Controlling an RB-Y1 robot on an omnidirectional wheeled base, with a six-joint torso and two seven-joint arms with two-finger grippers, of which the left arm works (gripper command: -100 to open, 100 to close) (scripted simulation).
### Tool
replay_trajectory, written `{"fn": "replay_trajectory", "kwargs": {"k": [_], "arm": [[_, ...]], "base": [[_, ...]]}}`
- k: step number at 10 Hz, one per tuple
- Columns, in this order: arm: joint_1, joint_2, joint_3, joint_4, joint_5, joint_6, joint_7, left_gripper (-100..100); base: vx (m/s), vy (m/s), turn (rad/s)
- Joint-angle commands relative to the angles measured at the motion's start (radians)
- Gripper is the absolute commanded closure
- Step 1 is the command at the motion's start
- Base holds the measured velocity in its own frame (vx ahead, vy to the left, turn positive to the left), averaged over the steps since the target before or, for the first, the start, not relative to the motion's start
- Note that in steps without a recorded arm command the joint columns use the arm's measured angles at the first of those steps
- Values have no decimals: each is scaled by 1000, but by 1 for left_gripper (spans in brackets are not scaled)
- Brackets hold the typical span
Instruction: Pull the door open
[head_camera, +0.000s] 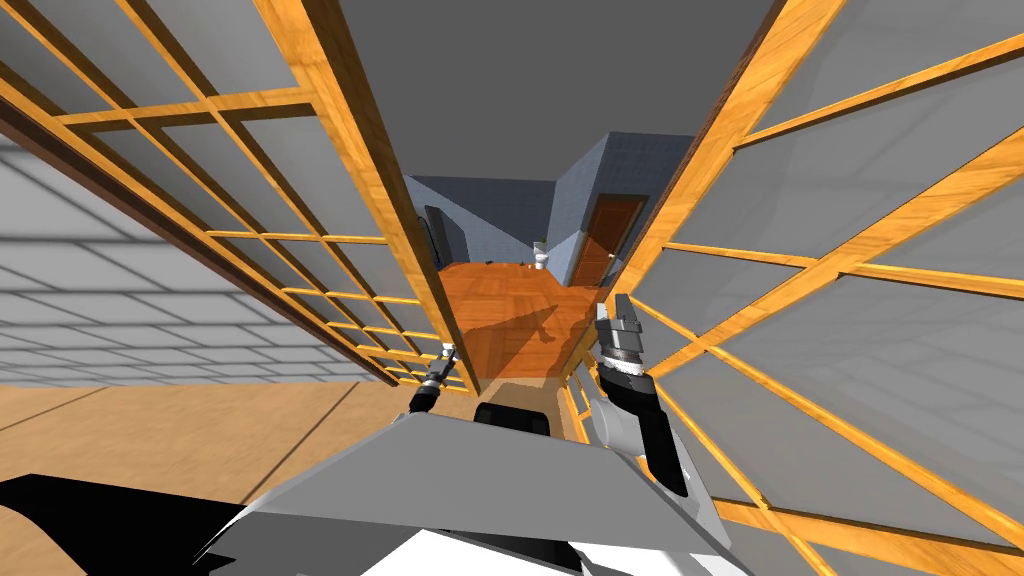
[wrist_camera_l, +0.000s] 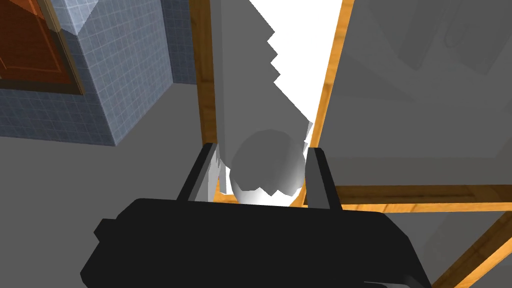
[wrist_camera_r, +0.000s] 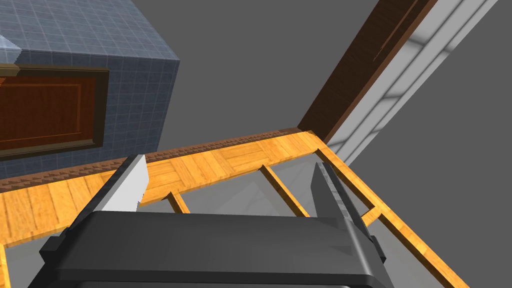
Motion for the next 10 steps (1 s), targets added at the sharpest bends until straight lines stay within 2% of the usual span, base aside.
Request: {"fn": "replay_trajectory", "kwargs": {"k": [1,5,9,10], "arm": [[-3,1,-12,0,17,-3,47,100],[-4,9,-33,1,53,-5,135,100],[-7,20,-61,3,104,-7,248,100],[-7,20,-61,3,104,-7,254,100]], "base": [[-33,21,-61],[-31,18,-46],[-43,18,-61],[-26,17,-19]]}}
